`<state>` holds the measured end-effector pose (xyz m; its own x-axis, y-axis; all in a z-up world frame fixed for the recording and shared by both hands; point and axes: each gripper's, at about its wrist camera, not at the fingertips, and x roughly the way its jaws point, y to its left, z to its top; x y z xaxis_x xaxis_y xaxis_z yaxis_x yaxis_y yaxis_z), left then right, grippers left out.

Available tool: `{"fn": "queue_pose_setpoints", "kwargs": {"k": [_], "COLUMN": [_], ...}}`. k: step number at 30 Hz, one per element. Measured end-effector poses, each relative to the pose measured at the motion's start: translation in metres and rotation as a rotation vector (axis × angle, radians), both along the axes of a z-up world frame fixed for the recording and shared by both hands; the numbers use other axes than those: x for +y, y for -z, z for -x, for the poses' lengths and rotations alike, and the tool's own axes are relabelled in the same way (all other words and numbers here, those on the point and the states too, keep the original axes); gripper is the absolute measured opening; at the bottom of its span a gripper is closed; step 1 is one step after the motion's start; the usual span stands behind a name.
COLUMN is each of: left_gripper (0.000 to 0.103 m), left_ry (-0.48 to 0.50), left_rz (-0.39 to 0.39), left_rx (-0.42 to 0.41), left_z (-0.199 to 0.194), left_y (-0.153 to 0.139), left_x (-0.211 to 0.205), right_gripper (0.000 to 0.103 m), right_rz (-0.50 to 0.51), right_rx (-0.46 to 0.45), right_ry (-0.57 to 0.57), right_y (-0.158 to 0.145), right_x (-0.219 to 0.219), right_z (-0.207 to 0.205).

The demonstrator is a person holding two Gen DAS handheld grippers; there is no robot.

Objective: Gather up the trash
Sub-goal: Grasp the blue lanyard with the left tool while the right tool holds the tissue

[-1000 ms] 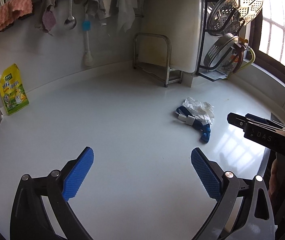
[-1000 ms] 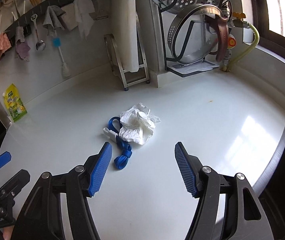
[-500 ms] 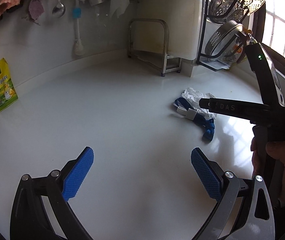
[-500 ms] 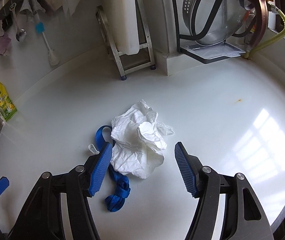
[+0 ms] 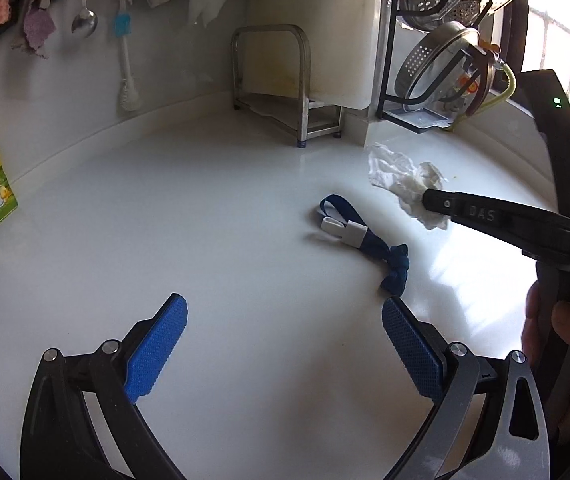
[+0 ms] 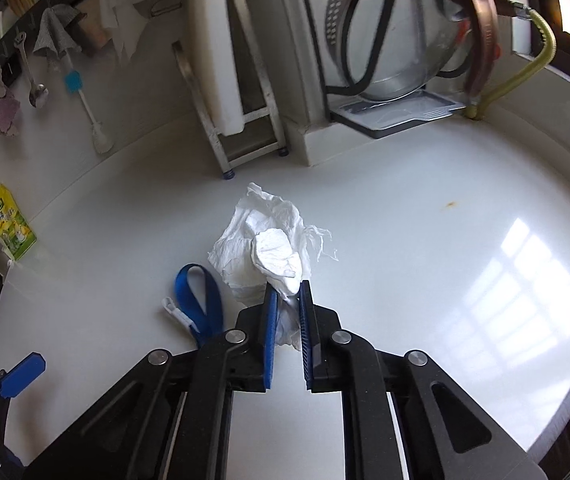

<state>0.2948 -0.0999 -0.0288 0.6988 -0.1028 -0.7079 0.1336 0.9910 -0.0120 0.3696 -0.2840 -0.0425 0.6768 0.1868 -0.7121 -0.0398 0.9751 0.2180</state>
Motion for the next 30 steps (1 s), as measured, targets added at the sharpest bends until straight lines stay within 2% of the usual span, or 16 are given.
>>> {"fn": "queue_pose_setpoints", "kwargs": {"k": [3,6,9,14,17,23,25,28,30], "left_gripper": [0.096,0.096,0.096,0.096,0.096,0.095,0.086,0.077,0.063], "left_ry": [-0.009,-0.022,-0.022,-0.013,-0.027,-0.051,-0.050,-0.046,-0.032], "left_rz": [0.003,0.001,0.001,-0.040,-0.031,-0.060,-0.040,-0.029,-0.028], "left_rx": [0.010,0.019,0.034,0.077,0.114,0.131,0.154,0.144,0.132], "left_z": [-0.009,-0.018,-0.024,-0.036,-0.047,-0.058,-0.061,-0.061,-0.060], "left_y": [0.003,0.006,0.008,0.018,0.024,0.029,0.032,0.030,0.029], "left_x": [-0.012,-0.026,-0.040,-0.065,-0.068,-0.071,-0.070,-0.070,-0.072], "right_gripper": [0.011,0.011,0.011,0.011,0.011,0.011,0.011,0.011,0.011], "right_rz": [-0.042,-0.041,-0.088,-0.114,-0.143,-0.174,-0.183,-0.191,-0.191], "right_rx": [-0.013,-0.028,-0.038,-0.047,-0.050,-0.060,-0.064,-0.067,-0.067], "right_ry": [0.064,0.134,0.162,0.179,0.173,0.179,0.179,0.179,0.178], "right_y": [-0.003,-0.006,-0.008,-0.012,-0.014,-0.016,-0.016,-0.016,-0.016], "right_x": [-0.030,-0.054,-0.073,-0.086,-0.087,-0.092,-0.093,-0.093,-0.092], "right_z": [0.014,0.025,0.029,0.032,0.032,0.035,0.037,0.037,0.038]}}
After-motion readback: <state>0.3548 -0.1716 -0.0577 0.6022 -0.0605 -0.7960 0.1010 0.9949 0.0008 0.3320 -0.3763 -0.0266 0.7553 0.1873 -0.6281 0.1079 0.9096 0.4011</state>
